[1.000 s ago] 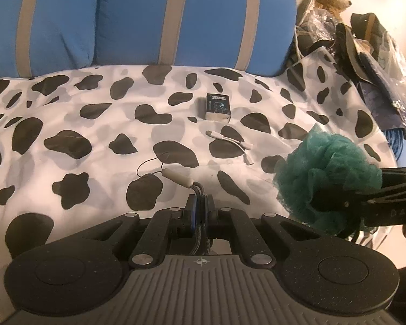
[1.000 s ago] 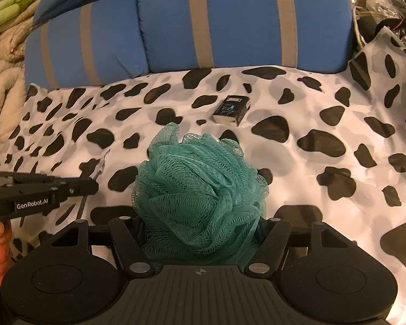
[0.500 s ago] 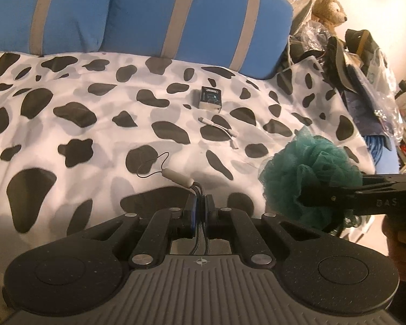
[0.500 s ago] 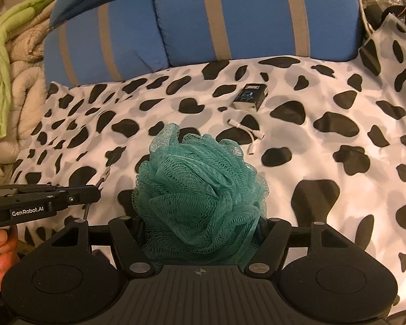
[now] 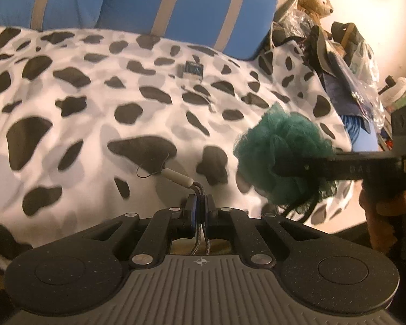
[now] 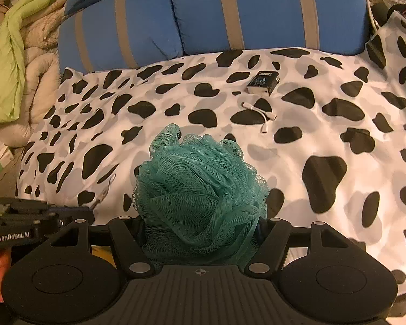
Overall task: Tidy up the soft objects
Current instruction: 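Lift the cord with the left gripper while the right gripper lifts the loofah, then carry the cord and loofah over the cardboard box with both grippers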
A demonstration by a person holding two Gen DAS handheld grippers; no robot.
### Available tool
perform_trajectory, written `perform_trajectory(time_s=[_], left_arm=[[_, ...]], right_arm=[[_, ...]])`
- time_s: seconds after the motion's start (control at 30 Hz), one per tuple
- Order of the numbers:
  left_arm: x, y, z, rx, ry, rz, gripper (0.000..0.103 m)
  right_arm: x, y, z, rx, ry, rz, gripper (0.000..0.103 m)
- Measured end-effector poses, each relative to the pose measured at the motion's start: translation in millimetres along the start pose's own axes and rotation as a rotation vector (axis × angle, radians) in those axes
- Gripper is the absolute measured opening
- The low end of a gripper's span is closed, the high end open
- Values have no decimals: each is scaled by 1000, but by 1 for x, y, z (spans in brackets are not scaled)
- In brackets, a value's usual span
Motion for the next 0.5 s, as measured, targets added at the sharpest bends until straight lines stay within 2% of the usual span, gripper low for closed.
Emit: perform_trajectory(time_s=[0.1, 0.5], left_arm=[[-2, 12, -8, 13, 8, 15, 6], [-4, 55, -30, 45, 23, 94, 6]], right_arm=[[-3, 8, 1, 22, -24, 12, 70], [-19, 40, 4, 19, -9, 35, 70]])
Point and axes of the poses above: each gripper's, at about its wrist camera, not at the fingertips, and x roughly the way its jaws point, z to its left, y to its underside, the point moved 7 cm from there along x, roughly the way its jaws point, and after that the axes turned 6 degrees about y, right-handed, at the moved point
